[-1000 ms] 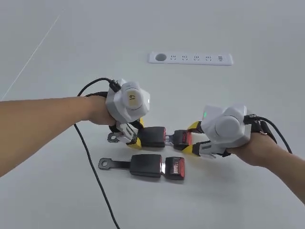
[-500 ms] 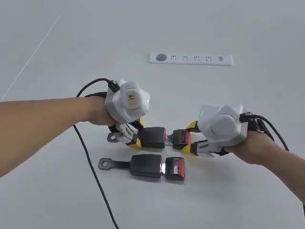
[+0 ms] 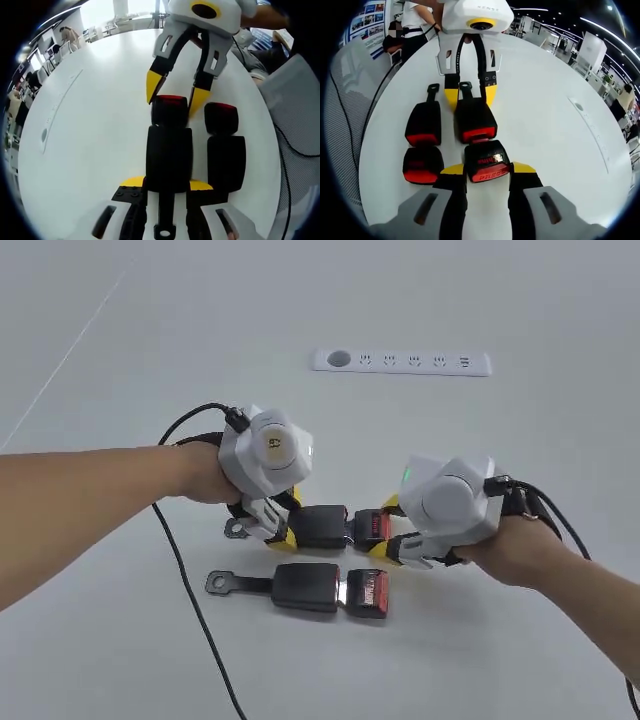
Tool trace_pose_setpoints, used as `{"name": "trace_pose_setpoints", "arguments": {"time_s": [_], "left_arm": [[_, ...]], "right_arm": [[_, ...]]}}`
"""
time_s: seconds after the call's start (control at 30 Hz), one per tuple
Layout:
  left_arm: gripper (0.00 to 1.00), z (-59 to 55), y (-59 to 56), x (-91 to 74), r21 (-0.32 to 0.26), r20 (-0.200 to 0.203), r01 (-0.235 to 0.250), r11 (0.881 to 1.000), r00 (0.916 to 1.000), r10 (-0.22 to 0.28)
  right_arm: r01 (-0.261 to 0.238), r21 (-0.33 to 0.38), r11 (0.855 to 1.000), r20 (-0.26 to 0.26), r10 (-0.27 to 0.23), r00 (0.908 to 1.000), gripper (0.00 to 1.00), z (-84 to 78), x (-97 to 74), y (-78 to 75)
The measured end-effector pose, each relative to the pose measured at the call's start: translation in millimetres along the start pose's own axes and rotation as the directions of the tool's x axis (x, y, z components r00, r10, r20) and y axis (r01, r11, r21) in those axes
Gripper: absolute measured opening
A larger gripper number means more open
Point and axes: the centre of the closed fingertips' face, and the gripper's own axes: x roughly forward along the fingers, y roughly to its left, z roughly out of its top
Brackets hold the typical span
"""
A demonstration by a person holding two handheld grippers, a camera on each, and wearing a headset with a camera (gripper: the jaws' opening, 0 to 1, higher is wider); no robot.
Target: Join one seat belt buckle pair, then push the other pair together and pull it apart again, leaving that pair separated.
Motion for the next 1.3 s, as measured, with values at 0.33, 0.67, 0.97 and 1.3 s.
{"name": "trace_pose_setpoints", "arguments": {"time_s": [0.33, 0.67, 0.97, 1.3], "left_arm": [[0.29, 0.0, -0.7, 1.3, 0.003, 0.01, -0.002, 1.0, 0.9999, 0.002], [0.29, -1.2, 1.9, 1.1, 0.0, 0.018, -0.004, 1.0, 0.9998, 0.004], [0.29, -0.4, 1.5, 0.9, 0.0, 0.02, 0.001, 1.0, 0.9998, -0.001], [0.3, -0.7, 0.5, 1.7, 0.016, 0.005, 0.011, 1.0, 0.9999, -0.011]], "right_arm": [[0.009, 0.033, 0.999, -0.008, -0.009, 0.9999, 0.29, 0.7, 2.0, 0.8], [0.005, 0.045, 0.999, -0.013, -0.004, 0.9999, 0.29, 2.3, 1.1, 0.8], [-0.012, 0.034, 0.999, -0.002, 0.012, 0.9999, 0.3, 2.8, -1.7, -0.4], [-0.032, 0.011, 0.999, 0.004, 0.032, 0.9995, 0.3, -4.2, -8.4, -0.6]]}}
